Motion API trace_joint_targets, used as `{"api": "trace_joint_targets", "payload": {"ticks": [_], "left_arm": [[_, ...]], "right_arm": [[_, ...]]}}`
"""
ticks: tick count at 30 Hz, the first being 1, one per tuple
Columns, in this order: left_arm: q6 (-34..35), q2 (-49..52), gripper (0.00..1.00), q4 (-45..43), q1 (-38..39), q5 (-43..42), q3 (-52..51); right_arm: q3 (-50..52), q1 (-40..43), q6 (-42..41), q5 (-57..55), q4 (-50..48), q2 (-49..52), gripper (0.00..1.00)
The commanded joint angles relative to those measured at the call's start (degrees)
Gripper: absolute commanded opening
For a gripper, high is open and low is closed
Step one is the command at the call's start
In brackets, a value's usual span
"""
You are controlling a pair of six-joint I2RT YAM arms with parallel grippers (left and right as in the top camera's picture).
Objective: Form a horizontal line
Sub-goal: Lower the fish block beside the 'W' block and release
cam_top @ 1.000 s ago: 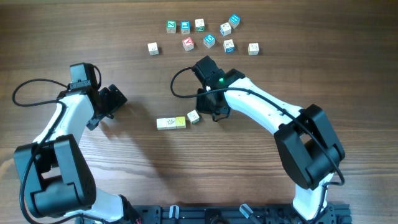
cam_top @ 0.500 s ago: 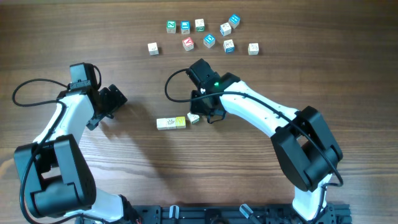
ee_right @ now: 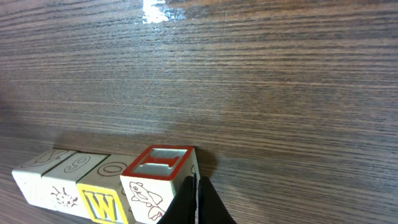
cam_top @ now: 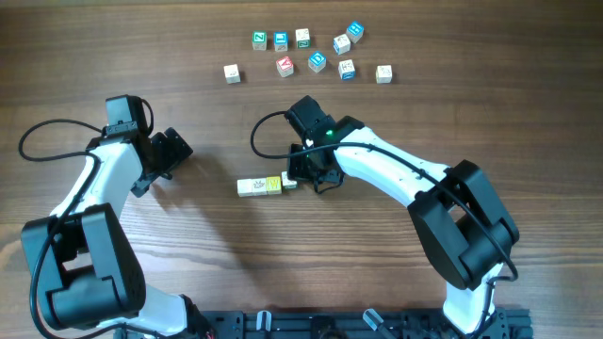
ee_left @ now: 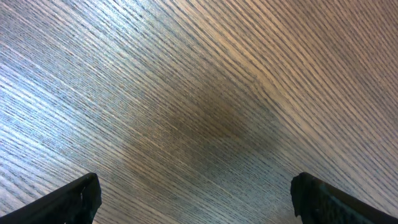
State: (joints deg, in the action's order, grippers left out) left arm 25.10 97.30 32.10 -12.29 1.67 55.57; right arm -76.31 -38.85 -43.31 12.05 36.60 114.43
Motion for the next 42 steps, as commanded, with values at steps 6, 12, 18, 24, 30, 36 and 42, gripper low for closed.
{"api": "trace_joint_targets", "payload": {"ticks": [6,12,18,24,30,36,42], "left_arm": [[-0.68,0.33,1.00,0.00,-0.09,0.15,0.59],[-0.68,0.33,1.00,0.00,-0.09,0.15,0.59],[-0.68,0.33,1.00,0.00,-0.09,0.15,0.59],[-0.68,0.33,1.00,0.00,-0.09,0.15,0.59],[-0.68,0.33,1.00,0.00,-0.09,0.15,0.59],[-0.68,0.33,1.00,0.00,-0.09,0.15,0.59],[-0.68,0.33,1.00,0.00,-0.09,0.15,0.59]], "right_arm": [[0.20,2.32,0.24,-5.11,-4.31,0.55,0.04],[0.20,2.67,5.20,0.33,-12.02,0.55,0.04],[0.22,2.60,5.84,2.01,-8.70,0.55,0.04],[0.22,0.50,5.68,1.07,-8.72,0.55,0.04],[0.22,0.44,5.64,-1.07,-8.74,0.57,0.04],[0.22,0.44,5.68,-1.05,-9.77,0.59,0.04],[0.22,0.39,5.64,2.01,-8.24,0.59,0.04]]}}
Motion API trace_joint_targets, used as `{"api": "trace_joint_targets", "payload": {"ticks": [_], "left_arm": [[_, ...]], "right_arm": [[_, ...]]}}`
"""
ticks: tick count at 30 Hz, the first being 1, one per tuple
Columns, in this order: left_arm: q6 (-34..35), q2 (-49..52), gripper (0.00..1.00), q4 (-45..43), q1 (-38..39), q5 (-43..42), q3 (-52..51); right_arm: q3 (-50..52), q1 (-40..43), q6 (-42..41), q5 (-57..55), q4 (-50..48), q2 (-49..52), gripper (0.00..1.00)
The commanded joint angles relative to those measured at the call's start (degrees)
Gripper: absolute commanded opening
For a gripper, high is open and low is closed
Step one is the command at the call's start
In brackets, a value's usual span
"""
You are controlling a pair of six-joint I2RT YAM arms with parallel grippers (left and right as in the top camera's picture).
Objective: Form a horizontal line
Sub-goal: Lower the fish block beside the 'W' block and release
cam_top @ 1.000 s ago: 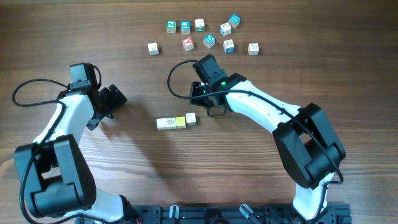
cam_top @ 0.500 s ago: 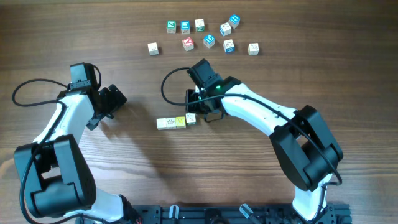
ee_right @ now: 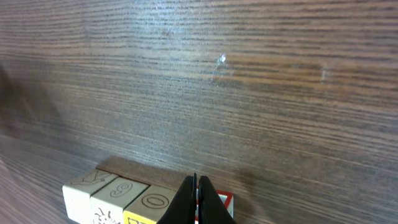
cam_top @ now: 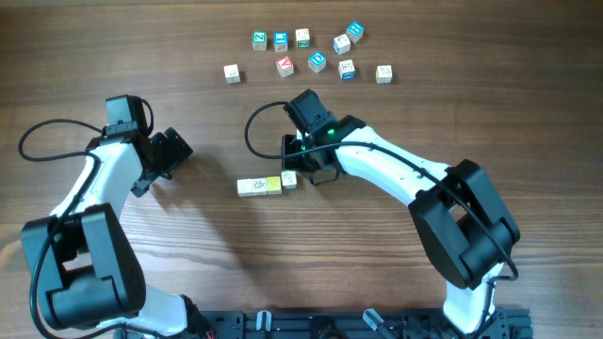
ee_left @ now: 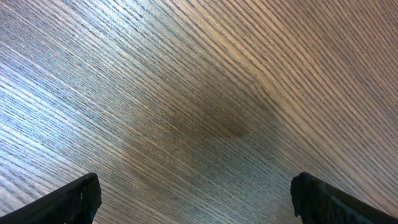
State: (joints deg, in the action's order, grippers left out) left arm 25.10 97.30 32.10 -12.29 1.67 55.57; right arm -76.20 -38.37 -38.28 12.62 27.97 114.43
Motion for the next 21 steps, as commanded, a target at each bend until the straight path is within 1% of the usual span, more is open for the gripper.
{"api": "trace_joint_targets", "payload": {"ticks": [1,6,21], "left_arm": [[-0.68,0.33,1.00,0.00,-0.09,0.15,0.59],[-0.68,0.33,1.00,0.00,-0.09,0.15,0.59],[-0.68,0.33,1.00,0.00,-0.09,0.15,0.59]], "right_arm": [[0.11,-0.20,0.63,1.42,0.66,0.57,0.04],[0.11,-1.42,0.68,1.42,1.46,0.59,0.04],[0.11,-1.44,0.66,2.78,2.95,0.57,0.04]]}}
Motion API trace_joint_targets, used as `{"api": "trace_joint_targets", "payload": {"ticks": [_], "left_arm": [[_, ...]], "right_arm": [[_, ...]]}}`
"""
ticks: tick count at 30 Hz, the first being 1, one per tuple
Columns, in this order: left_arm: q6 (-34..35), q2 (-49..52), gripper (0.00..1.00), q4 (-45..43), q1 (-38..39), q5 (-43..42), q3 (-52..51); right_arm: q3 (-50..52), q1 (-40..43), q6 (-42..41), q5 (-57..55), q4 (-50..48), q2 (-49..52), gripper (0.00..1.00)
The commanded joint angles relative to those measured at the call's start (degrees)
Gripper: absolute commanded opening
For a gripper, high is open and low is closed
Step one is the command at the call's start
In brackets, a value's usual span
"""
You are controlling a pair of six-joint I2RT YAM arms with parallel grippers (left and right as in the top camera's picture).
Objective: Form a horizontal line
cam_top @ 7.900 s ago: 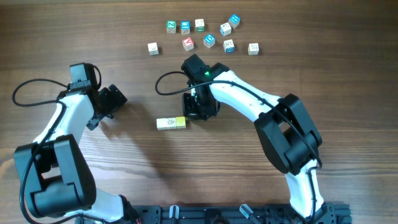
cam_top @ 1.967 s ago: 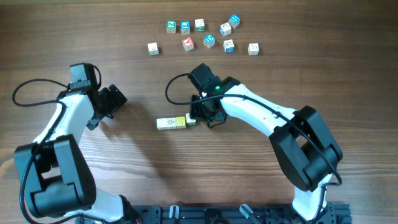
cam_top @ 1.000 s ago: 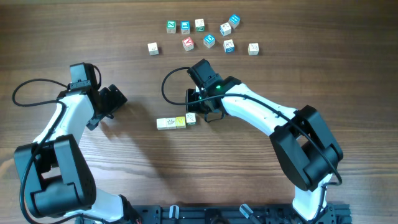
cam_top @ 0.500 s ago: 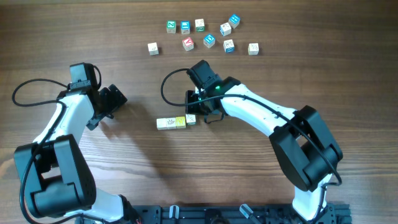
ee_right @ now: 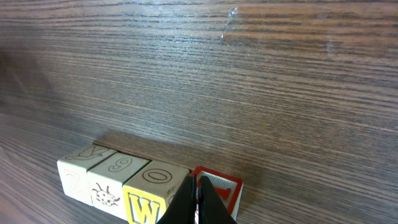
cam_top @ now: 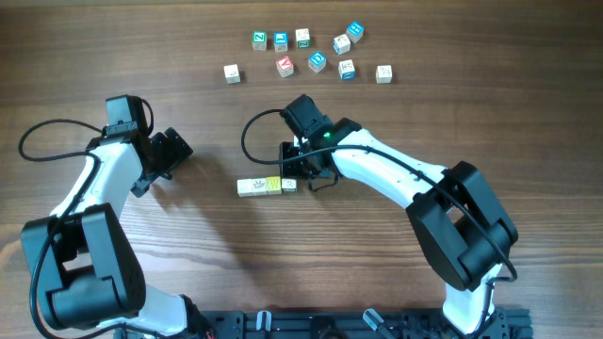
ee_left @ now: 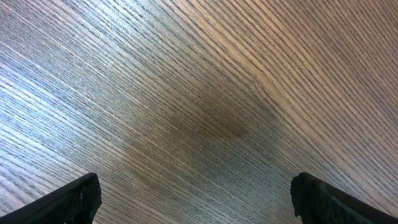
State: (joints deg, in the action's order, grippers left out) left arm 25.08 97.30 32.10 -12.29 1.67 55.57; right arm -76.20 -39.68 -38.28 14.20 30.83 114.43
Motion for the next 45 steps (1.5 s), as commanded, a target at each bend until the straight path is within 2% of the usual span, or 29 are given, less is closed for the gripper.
{"api": "trace_joint_targets", "payload": {"ticks": [1,4,7,11,13,16,20,34,42,45], "left_arm": [[-0.66,0.33,1.00,0.00,-0.09,0.15,0.59],[-0.66,0.33,1.00,0.00,-0.09,0.15,0.59],[-0.66,0.33,1.00,0.00,-0.09,0.15,0.59],[-0.66,0.33,1.00,0.00,-0.09,0.15,0.59],[-0.66,0.33,1.00,0.00,-0.09,0.15,0.59],[-0.66,0.33,1.00,-0.22,-0.09,0.15,0.59],[-0.66,0.33,1.00,-0.22,-0.09,0.15,0.59],[-0.66,0.33,1.00,-0.22,-0.09,0.15,0.59],[-0.66,0.33,1.00,-0.22,-0.09,0.15,0.59],[-0.66,0.33,1.00,-0.22,-0.09,0.15,0.59]], "right_arm": [[0.11,-0.13,0.63,1.36,0.09,0.57,0.04],[0.11,-0.13,0.79,1.01,-0.42,0.59,0.04],[0.11,0.66,0.13,-4.48,-3.23,0.57,0.04],[0.11,4.42,-7.02,-5.40,0.22,0.57,0.04],[0.11,5.16,-6.69,-4.72,6.51,0.57,0.04],[0.11,4.26,-5.14,-1.25,7.80,0.57,0.04],[0.11,2.97,-0.85,1.33,6.05,0.57,0.04],[0.11,1.75,-0.92,3.02,3.78,0.59,0.04],[0.09,1.88,-2.54,-0.52,5.25,0.55,0.05],[-2.36,5.62,2.58,-0.15,5.25,0.39,0.25]]}}
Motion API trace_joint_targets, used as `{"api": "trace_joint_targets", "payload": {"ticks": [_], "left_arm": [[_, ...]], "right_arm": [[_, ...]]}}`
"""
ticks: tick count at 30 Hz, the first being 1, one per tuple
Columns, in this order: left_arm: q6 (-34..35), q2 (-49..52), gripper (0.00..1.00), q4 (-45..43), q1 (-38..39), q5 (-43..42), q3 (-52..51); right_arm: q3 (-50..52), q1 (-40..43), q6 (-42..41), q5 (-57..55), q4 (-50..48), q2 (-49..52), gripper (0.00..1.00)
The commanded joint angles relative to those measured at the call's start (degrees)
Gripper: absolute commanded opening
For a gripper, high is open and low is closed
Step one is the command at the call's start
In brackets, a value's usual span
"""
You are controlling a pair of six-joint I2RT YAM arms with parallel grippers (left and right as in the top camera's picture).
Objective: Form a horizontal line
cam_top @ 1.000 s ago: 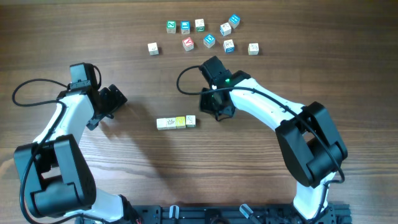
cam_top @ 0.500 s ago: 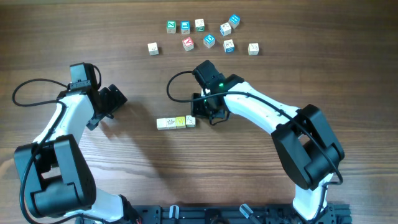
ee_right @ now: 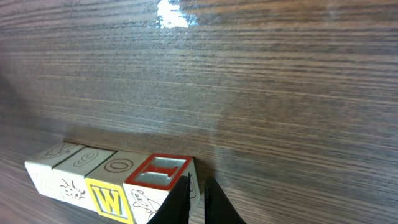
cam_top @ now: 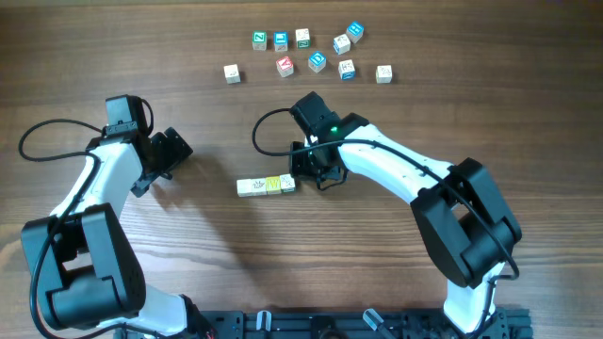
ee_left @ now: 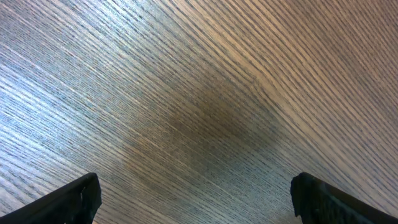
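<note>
A short row of letter blocks [cam_top: 265,186] lies left to right on the wooden table. The red I block [ee_right: 158,179] closes its right end, tight against the yellow W block [ee_right: 111,194]. My right gripper [ee_right: 198,186] is low at that end, also seen from above [cam_top: 303,177]. Its jaws stand a narrow gap apart with nothing between them, and the left finger [ee_right: 179,202] lies against the I block's right side. My left gripper [ee_left: 196,199] hangs wide open over bare wood, far left of the row [cam_top: 181,151].
Several loose letter blocks [cam_top: 317,62] are scattered at the far side of the table, with a single one [cam_top: 231,72] off to their left. The right arm [cam_top: 396,179] stretches across the middle right.
My right gripper was shut behind the row, over the seam beside the red I block. Now it sits at the row's right end with its jaws slightly parted. The left arm is unchanged.
At first my shut right gripper touched the right side of the red I block at the row's end. Then it was behind the row, with the I block sitting slightly out of line. Now it is back at the right end and the I block lies flush.
</note>
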State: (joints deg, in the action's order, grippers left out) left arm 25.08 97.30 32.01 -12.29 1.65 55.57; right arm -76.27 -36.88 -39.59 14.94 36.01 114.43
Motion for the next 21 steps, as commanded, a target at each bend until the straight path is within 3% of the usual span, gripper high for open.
{"api": "trace_joint_targets", "payload": {"ticks": [1,3,6,7,21], "left_arm": [[-0.66,0.33,1.00,-0.11,-0.09,0.17,0.59],[-0.66,0.33,1.00,-0.13,-0.09,0.17,0.59],[-0.66,0.33,1.00,-0.11,-0.09,0.17,0.59],[-0.66,0.33,1.00,-0.11,-0.09,0.17,0.59],[-0.66,0.33,1.00,-0.13,-0.09,0.17,0.59]], "right_arm": [[-3.21,4.37,7.21,-0.28,0.09,0.31,0.36],[-4.17,7.06,10.05,-0.39,-0.22,0.17,0.71],[-4.37,11.39,11.32,-2.32,-2.60,0.17,0.96],[-4.35,13.97,10.97,-2.91,-2.47,0.17,1.00],[-4.31,16.17,10.95,-2.93,-4.07,0.20,1.00]]}}
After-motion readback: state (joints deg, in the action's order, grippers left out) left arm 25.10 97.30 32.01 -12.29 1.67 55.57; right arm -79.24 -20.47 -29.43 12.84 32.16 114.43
